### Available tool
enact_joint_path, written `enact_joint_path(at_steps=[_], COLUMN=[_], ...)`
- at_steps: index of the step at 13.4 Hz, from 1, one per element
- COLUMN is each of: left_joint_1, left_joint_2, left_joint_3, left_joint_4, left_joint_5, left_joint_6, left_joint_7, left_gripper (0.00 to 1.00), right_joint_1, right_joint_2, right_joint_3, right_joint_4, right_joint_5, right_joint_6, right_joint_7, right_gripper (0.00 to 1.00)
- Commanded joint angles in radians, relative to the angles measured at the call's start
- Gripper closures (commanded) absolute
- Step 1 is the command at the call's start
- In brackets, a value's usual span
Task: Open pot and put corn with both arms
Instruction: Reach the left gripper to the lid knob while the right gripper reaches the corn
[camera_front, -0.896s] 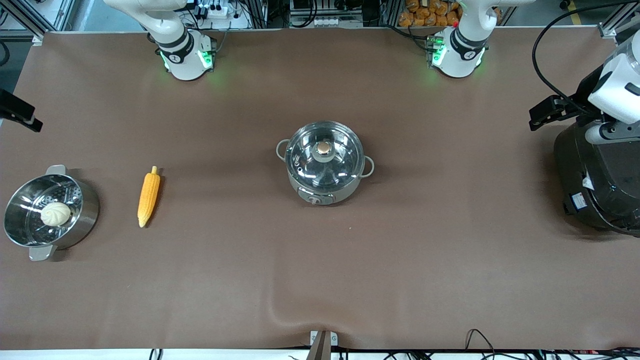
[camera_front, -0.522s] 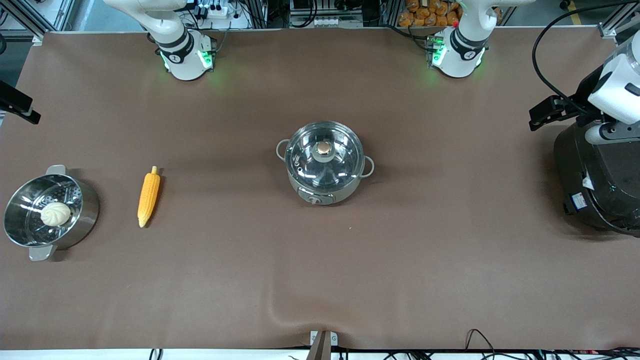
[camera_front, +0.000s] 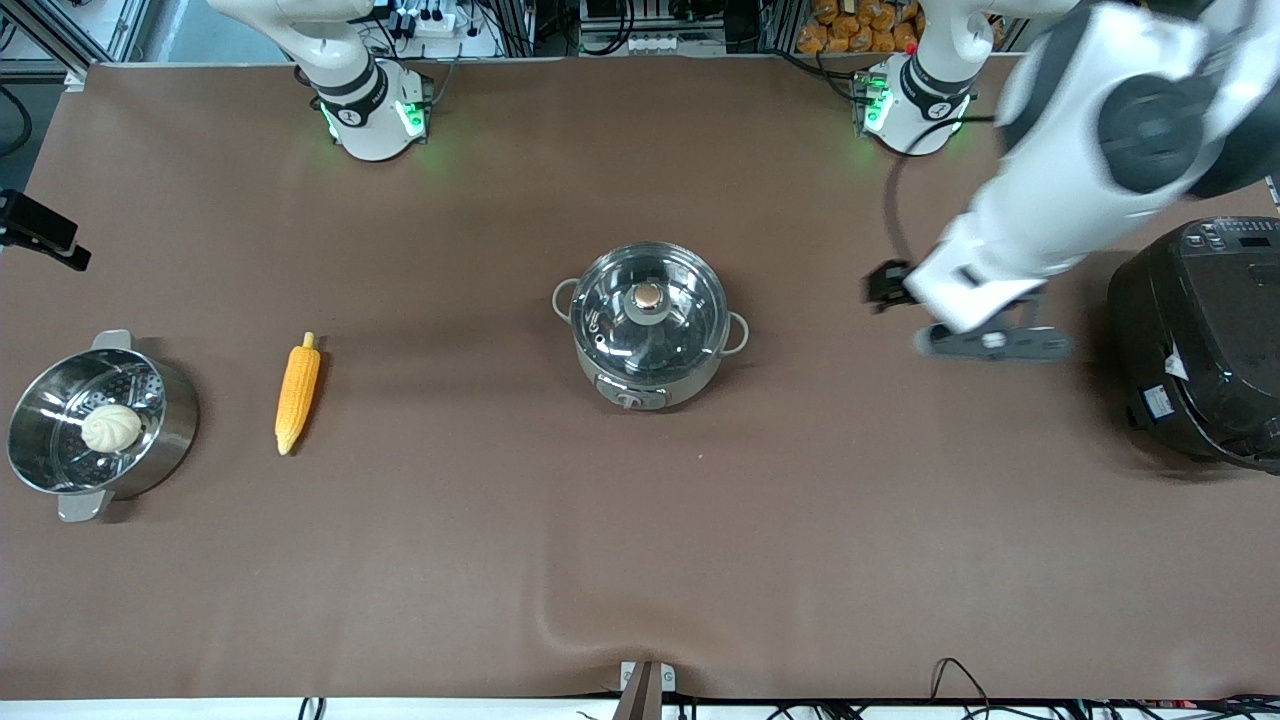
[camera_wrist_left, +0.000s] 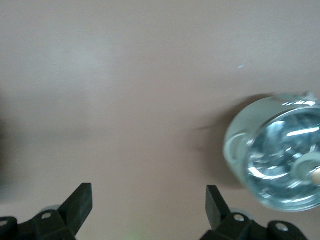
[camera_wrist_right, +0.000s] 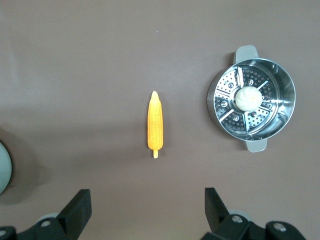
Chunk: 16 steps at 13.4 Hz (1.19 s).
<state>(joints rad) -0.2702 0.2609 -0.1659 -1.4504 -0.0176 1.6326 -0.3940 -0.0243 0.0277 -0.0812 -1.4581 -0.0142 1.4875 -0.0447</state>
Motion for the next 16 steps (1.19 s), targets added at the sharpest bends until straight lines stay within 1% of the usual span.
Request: enact_joint_path(at_steps=[1, 3, 5, 7, 9, 10, 11, 12, 13, 14, 16], left_joint_1=[-0.119, -0.185, -0.243, -0.293, -0.342, -0.354, -0.374, -0.388, -0.402, -0.415, -0.434], left_joint_2=[0.073, 0.136, 0.173, 0.199, 0.219, 0.224, 0.228, 0.238, 0.253, 0.265, 0.288], left_joint_3=[0.011, 0.011, 0.014, 0.016, 0.019, 0.017, 0.014, 0.014, 0.014, 0.014, 0.017], left_joint_4=[0.044, 0.09, 0.094, 0.093, 0.09, 0.088, 0.087, 0.087, 0.087, 0.087, 0.087], left_joint_5=[-0.019, -0.019, -0.018, -0.016, -0.005, 0.016, 0.045, 0.05, 0.05, 0.051, 0.054], left_joint_6=[0.088, 0.096, 0.113, 0.136, 0.153, 0.165, 0.177, 0.19, 0.209, 0.225, 0.249], left_joint_7=[-0.191, -0.302, -0.38, -0.478, -0.499, -0.496, -0.499, -0.502, -0.503, -0.525, -0.536], left_gripper=[0.0, 0.0, 0.0, 0.0, 0.0, 0.02, 0.1, 0.08, 0.04, 0.04, 0.05], right_joint_1=[-0.019, -0.014, -0.006, 0.004, 0.026, 0.026, 0.029, 0.041, 0.043, 0.052, 0.061], right_joint_2=[-0.035, -0.032, -0.032, -0.041, -0.035, -0.026, 0.013, 0.078, 0.122, 0.159, 0.245], right_joint_3=[0.012, 0.014, 0.017, 0.018, 0.018, 0.018, 0.02, 0.018, 0.018, 0.018, 0.017], right_joint_4=[-0.111, -0.218, -0.325, -0.488, -0.644, -0.715, -0.776, -0.795, -0.801, -0.801, -0.806], right_joint_5=[-0.007, -0.007, -0.007, -0.007, -0.007, -0.007, -0.007, -0.007, -0.007, -0.007, -0.007], right_joint_6=[0.081, 0.213, 0.343, 0.489, 0.665, 0.762, 0.836, 0.887, 0.907, 0.94, 1.066], right_joint_7=[-0.007, -0.007, -0.004, -0.006, -0.007, -0.006, -0.006, -0.006, -0.006, -0.003, 0.002], right_gripper=[0.0, 0.0, 0.0, 0.0, 0.0, 0.0, 0.0, 0.0, 0.0, 0.0, 0.0])
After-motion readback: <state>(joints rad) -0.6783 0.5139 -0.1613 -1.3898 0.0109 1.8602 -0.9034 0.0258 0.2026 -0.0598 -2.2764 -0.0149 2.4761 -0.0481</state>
